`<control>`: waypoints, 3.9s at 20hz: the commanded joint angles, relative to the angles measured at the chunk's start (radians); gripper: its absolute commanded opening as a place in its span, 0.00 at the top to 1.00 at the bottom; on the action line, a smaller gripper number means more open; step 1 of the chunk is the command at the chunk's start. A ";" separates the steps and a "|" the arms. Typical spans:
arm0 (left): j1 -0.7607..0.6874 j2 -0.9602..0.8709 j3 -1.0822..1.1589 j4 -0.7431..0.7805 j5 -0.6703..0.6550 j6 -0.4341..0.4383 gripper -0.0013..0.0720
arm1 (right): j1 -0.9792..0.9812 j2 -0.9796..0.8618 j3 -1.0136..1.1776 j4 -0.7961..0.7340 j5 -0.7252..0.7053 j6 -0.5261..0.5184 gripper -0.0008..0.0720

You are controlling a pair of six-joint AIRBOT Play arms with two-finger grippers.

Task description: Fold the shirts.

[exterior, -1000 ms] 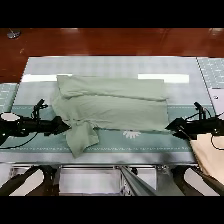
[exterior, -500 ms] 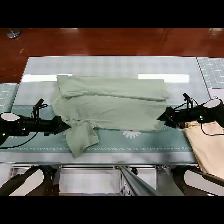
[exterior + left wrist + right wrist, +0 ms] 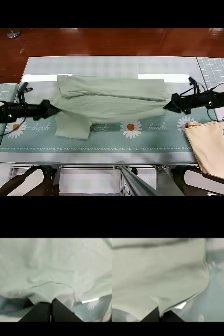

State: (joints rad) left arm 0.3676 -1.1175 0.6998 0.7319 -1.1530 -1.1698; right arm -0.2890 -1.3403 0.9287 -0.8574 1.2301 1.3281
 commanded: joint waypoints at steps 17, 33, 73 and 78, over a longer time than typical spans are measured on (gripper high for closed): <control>-0.171 -0.829 0.978 0.001 0.005 -0.283 0.83 | 0.056 -0.457 0.479 0.192 -0.207 0.081 0.71; -0.094 -0.186 0.418 0.177 0.174 -0.218 0.03 | 0.002 -0.520 0.511 -0.082 0.074 0.200 0.13; -1.183 -0.734 0.888 -0.006 0.074 -0.191 0.95 | 0.126 0.710 0.003 -0.130 0.174 0.182 0.94; -0.843 -0.531 0.806 0.160 -0.072 -0.221 0.95 | 0.381 0.525 0.067 -0.114 0.020 0.203 0.94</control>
State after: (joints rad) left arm -0.6476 -1.7554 1.5589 0.8021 -1.1328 -1.3808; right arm -0.0311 -0.7181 0.9539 -0.9817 1.3392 1.5169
